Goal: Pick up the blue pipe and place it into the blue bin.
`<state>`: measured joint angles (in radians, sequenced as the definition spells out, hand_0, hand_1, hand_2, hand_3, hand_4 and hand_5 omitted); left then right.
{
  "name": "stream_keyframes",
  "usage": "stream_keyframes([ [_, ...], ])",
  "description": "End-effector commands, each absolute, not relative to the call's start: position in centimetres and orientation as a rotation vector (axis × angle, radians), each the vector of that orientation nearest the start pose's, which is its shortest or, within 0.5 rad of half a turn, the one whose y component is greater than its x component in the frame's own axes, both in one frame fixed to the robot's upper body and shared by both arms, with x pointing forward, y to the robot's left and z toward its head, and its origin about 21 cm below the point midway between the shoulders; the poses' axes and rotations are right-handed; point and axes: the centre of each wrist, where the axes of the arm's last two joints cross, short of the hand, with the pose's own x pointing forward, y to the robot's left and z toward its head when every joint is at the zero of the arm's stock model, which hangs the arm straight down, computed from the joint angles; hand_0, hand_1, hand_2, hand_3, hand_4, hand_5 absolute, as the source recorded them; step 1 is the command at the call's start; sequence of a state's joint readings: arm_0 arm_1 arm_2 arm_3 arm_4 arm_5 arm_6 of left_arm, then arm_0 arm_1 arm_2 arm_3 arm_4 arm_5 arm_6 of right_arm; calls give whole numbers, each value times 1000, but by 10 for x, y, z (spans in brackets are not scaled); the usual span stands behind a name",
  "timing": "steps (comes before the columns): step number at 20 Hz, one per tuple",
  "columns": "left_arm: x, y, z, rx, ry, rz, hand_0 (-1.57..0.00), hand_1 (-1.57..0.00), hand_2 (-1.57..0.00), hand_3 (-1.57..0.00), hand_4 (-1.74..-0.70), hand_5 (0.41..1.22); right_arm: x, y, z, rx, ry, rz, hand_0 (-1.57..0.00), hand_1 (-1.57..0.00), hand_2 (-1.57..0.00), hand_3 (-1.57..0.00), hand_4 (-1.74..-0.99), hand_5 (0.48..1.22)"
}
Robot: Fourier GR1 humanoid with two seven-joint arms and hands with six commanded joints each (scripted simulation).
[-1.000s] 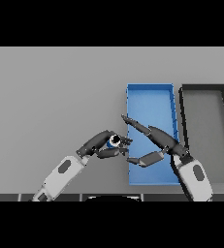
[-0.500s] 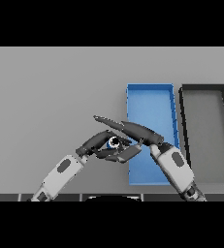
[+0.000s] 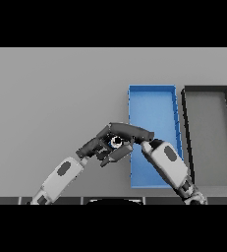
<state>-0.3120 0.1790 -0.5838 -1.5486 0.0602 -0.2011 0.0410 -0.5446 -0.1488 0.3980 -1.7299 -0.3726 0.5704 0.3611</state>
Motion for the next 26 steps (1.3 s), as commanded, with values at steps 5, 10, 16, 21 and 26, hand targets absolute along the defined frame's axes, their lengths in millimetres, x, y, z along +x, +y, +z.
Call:
stream_keyframes([
  [5, 265, 105, 43, -584, -1617, -822, -1438, -1426, -1348, -1405, -1706, 1221, 285, -100, 158, 841, -1700, 1185, -1456, -1454, -1459, -1410, -1447, 1059],
  [10, 265, 109, 44, -578, -1637, -814, -1435, -1354, -1221, -1333, -1648, 1221, 285, -103, 158, 861, -1701, 1129, -1533, -1533, -1534, -1518, -1480, 1168],
  [16, 269, 115, 47, -501, -1645, -1058, -378, -354, -319, -349, -1088, 1113, 277, -100, 159, 861, -1659, 1137, -1561, -1561, -1561, -1557, -1492, 1207],
  [21, 274, 118, 49, -426, -1641, -1051, -123, -115, -104, -114, -915, 735, 279, -94, 159, 851, -1670, 1152, -1568, -1568, -1568, -1566, -1496, 1216],
  [26, 272, 118, 41, -440, -1587, -1020, -40, -37, -33, -37, -887, 599, 280, -98, 163, 848, -1684, 1142, -1570, -1570, -1570, -1570, -1490, 1220],
])
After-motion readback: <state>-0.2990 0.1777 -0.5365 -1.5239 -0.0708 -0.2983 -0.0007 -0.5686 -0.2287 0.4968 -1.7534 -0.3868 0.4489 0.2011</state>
